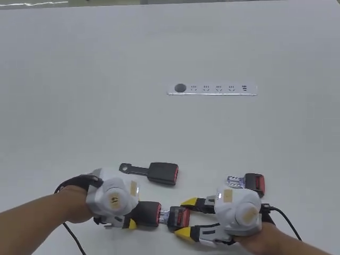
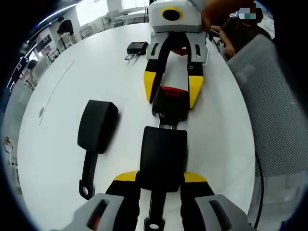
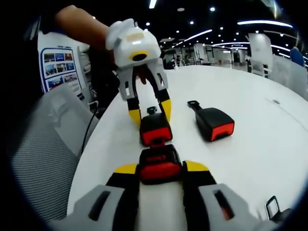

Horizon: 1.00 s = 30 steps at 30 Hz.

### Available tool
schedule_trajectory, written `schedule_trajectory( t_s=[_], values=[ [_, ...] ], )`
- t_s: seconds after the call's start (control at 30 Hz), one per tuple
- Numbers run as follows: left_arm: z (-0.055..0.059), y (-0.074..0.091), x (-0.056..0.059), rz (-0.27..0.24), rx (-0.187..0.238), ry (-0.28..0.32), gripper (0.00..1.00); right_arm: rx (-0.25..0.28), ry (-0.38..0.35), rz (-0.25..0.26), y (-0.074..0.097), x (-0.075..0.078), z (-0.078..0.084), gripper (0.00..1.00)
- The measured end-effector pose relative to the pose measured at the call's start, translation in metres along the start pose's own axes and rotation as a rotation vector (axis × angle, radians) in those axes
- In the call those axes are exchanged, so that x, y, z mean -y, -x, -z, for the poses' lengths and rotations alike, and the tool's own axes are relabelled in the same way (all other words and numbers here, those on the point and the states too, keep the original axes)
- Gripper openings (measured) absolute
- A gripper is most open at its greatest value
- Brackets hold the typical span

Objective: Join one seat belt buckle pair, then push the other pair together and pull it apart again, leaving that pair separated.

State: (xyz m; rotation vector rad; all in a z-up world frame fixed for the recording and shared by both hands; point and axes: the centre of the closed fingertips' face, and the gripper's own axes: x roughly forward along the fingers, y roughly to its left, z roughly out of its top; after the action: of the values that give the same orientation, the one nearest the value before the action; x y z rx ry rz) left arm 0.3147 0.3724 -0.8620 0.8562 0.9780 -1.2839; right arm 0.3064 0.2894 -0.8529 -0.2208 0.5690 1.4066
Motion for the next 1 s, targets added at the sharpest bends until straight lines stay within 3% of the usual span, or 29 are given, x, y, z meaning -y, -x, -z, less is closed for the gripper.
schedule_trajectory(
  t_s=[1.0],
  values=[
    [0.001,0.0,0.001,0.002,-0.015,-0.023,0.33,-0.058,0.007,0.03,-0.022,0.001,-0.008,0.36]
  ],
)
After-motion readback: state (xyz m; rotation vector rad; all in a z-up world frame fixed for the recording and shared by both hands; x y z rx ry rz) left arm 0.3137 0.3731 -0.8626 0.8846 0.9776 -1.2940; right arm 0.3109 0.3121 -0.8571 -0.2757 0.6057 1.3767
